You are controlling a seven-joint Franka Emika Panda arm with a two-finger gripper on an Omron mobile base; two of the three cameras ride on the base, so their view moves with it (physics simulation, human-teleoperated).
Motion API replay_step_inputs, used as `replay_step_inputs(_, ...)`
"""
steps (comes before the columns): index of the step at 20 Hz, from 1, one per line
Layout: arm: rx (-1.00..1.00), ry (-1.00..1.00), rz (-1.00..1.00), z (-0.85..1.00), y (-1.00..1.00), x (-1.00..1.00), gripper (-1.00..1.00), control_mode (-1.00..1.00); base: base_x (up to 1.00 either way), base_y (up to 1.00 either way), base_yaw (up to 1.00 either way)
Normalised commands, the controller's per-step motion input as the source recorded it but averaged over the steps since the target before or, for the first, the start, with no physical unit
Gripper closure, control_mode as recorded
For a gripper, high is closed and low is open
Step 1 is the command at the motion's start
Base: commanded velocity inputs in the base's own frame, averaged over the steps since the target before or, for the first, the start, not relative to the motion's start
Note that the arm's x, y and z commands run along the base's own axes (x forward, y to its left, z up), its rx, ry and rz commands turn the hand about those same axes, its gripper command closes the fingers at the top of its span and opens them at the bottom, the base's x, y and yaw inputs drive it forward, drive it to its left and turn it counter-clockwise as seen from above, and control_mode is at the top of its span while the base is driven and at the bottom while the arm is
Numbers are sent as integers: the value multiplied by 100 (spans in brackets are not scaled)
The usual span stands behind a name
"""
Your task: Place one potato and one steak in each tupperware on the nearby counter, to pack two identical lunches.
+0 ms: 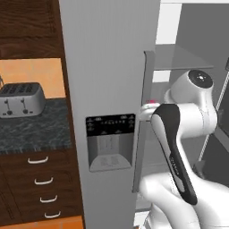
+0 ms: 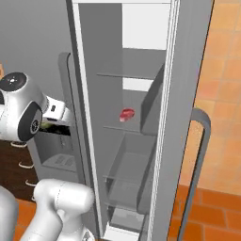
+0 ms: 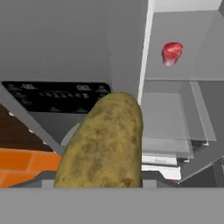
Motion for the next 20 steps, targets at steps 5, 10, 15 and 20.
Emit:
replay_step_inputs(5,0,0,0,0,0,0,100,100,34,99,3)
replay_step_inputs(10,0,0,0,0,0,0,100,100,35,100,-4)
replay_step_inputs(15,0,0,0,0,0,0,100,100,14,100,-4)
replay_step_inputs(20,0,0,0,0,0,0,100,100,9,100,-1)
